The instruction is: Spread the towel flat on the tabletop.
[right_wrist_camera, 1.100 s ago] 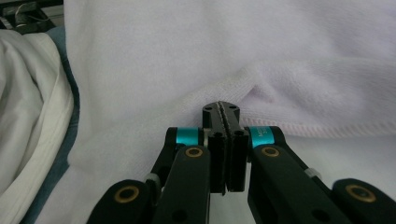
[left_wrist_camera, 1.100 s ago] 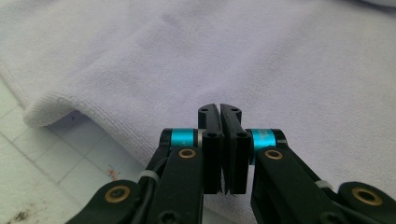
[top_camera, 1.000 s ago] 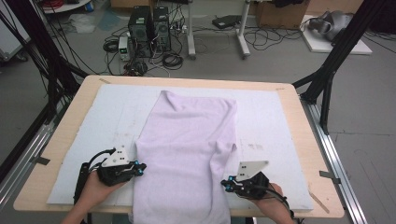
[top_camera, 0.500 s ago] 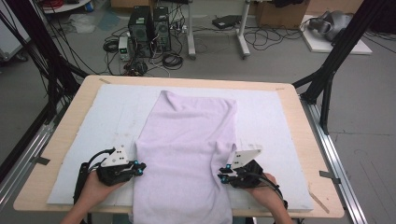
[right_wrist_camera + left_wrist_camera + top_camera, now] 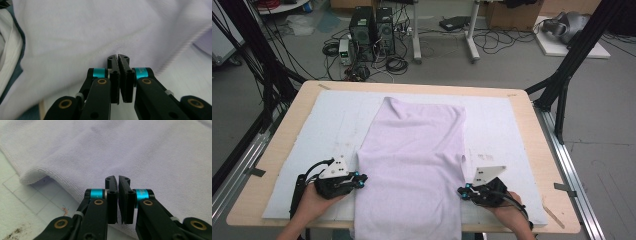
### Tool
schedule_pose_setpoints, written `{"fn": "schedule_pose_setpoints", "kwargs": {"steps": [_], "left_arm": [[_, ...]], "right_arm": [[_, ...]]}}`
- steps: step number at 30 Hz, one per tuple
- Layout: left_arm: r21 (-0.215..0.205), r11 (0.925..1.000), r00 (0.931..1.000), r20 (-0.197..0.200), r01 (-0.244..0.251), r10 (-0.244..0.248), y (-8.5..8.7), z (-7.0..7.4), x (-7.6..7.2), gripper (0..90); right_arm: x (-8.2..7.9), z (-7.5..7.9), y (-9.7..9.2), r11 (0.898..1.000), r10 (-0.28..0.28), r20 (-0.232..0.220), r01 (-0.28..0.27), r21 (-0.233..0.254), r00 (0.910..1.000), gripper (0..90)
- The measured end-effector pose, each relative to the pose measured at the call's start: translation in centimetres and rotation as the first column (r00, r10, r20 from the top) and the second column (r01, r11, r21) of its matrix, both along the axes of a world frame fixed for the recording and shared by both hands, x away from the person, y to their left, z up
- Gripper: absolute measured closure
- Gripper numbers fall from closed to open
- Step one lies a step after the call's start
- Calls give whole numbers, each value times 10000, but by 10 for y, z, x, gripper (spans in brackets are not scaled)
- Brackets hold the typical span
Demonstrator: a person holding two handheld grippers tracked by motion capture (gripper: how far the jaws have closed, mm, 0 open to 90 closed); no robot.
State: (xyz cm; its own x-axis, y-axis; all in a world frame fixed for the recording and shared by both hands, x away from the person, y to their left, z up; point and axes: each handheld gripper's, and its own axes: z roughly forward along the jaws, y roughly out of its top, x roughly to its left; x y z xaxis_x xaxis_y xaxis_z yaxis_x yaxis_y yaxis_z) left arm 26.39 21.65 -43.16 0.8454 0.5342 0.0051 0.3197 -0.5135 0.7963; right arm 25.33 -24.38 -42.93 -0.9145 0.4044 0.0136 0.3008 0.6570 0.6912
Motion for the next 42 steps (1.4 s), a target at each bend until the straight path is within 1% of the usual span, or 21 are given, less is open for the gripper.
{"fn": "schedule_pose_setpoints", "kwargs": {"steps": [2, 4, 6, 7, 9, 10, 14, 17, 21, 22, 25, 27, 29, 30, 31, 33, 35, 36, 37, 39, 42], "left_arm": [[-32, 10000, 10000, 19, -34, 34, 1, 1, 0, 830], [-117, 9999, 9999, 2, -102, 102, 2, 2, 0, 788], [-206, 9996, 9998, 33, -198, 198, 6, 3, 0, 744], [-246, 9993, 9996, 37, -272, 273, 8, 4, 0, 728], [-290, 9986, 9990, 72, -442, 445, 14, 5, 0, 724], [-268, 9984, 9987, 110, -504, 507, 17, 4, 0, 727], [-87, 9978, 9978, -37, -664, 664, 25, -1, 3, 799], [176, 9981, 9978, -260, -598, 603, 23, -8, 7, 811], [262, 9976, 9975, -296, -641, 649, 21, -12, 11, 810], [202, 9977, 9973, -332, -646, 652, 21, -13, 12, 810], [67, 9991, 9982, -417, -427, 430, 20, -13, 13, 795], [79, 9996, 9985, -465, -271, 275, 15, -14, 13, 771], [61, 9997, 9989, -416, -219, 221, 10, -14, 14, 746], [-77, 9997, 9985, -488, -250, 246, 8, -14, 14, 729], [-103, 9998, 9984, -538, -176, 171, 6, -14, 15, 722], [-25, 10000, 9987, -515, -42, 41, -1, -15, 16, 749], [108, 9999, 9992, -398, 84, -79, -6, -15, 15, 833], [183, 9998, 9993, -364, 82, -75, -7, -14, 14, 855], [285, 9996, 9995, -289, 92, -84, -8, -13, 14, 863], [314, 9995, 9998, -221, 20, -13, -7, -11, 12, 870], [59, 9997, 9997, 6, -228, 228, 0, -5, 6, 871]], "right_arm": [[-6, 3, -13, 9998, -172, -41, 172, -97, 9998, 880], [-10, 7, -21, 9997, -228, -87, 229, 25, 9997, 869], [-11, 12, -21, 9997, -255, 71, 255, 19, 9996, 821], [-11, 15, -18, 9996, -259, 161, 257, 128, 9995, 793], [-7, 18, -12, 9988, -199, 313, 185, 452, 9993, 760], [-5, 18, -7, 9989, -104, 387, 86, 453, 9992, 745], [6, 11, 12, 9994, 191, 403, -202, 288, 9990, 710], [13, 3, 21, 9994, 194, 292, -202, 282, 9994, 698], [19, -6, 28, 9994, 224, 245, -217, -257, 9995, 682], [20, -7, 28, 9990, 230, 286, -219, -385, 9993, 679], [19, -8, 27, 9993, 208, 280, -199, -312, 9994, 673], [19, -9, 26, 9997, 118, 220, -114, -201, 9997, 669], [20, -11, 25, 9999, 92, 213, -89, -118, 9997, 666], [20, -10, 26, 9999, 69, 197, -67, -107, 9998, 665], [19, -10, 26, 9999, 66, 199, -63, -139, 9998, 665], [20, -11, 26, 9999, 69, 199, -67, -79, 9998, 664], [20, -11, 25, 9999, 75, 155, -73, -107, 9999, 664], [20, -11, 25, 9999, 72, 137, -71, -84, 9999, 663], [20, -11, 25, 10000, 80, 124, -79, -60, 9999, 663], [20, -11, 25, 10000, 60, 114, -59, -52, 9999, 662], [20, -11, 25, 10000, 68, 111, -68, 13, 9999, 662]]}}
